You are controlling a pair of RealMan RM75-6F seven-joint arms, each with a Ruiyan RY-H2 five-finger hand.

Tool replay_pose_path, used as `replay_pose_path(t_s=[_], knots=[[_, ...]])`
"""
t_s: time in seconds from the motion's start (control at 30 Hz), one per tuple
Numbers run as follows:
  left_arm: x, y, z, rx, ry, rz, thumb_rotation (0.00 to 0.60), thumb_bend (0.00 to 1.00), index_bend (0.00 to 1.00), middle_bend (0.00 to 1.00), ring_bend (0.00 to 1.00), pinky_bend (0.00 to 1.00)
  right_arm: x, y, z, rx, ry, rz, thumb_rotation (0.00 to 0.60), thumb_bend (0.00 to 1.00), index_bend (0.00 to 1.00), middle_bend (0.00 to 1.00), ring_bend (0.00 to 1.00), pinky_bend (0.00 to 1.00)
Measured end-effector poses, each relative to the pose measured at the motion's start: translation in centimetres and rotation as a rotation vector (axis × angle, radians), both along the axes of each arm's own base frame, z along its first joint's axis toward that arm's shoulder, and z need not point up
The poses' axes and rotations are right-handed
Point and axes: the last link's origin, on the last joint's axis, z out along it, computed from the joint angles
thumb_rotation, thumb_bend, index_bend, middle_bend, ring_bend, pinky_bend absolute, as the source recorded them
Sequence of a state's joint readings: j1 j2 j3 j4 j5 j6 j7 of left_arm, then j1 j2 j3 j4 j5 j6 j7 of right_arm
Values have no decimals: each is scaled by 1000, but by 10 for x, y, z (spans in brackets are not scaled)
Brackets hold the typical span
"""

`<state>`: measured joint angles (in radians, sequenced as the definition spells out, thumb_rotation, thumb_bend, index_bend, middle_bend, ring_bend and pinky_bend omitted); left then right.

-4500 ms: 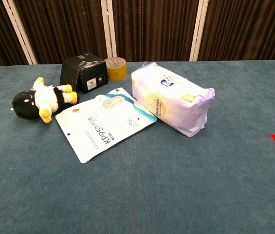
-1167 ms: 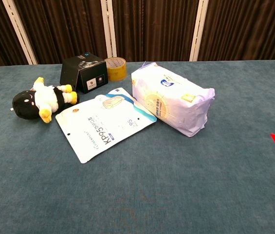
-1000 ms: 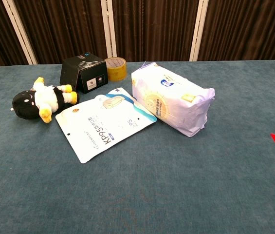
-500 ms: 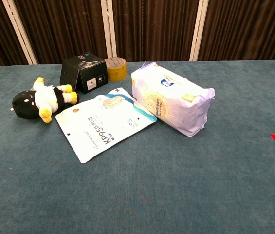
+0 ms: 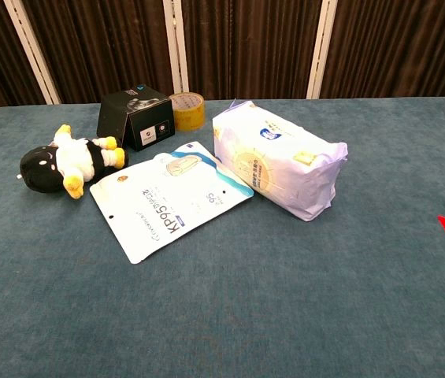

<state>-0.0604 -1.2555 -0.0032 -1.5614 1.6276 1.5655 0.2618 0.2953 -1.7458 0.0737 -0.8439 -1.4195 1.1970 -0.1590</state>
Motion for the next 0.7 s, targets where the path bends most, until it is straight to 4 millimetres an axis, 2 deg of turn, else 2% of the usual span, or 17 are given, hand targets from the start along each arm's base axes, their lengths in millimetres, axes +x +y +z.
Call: replay_pose_path(t_s=[0.7], knots=[[-1, 0, 1, -14, 0, 11, 400, 26, 0, 0, 0, 0, 3, -3, -5, 8, -23, 11, 600, 593, 641, 100, 0, 0]])
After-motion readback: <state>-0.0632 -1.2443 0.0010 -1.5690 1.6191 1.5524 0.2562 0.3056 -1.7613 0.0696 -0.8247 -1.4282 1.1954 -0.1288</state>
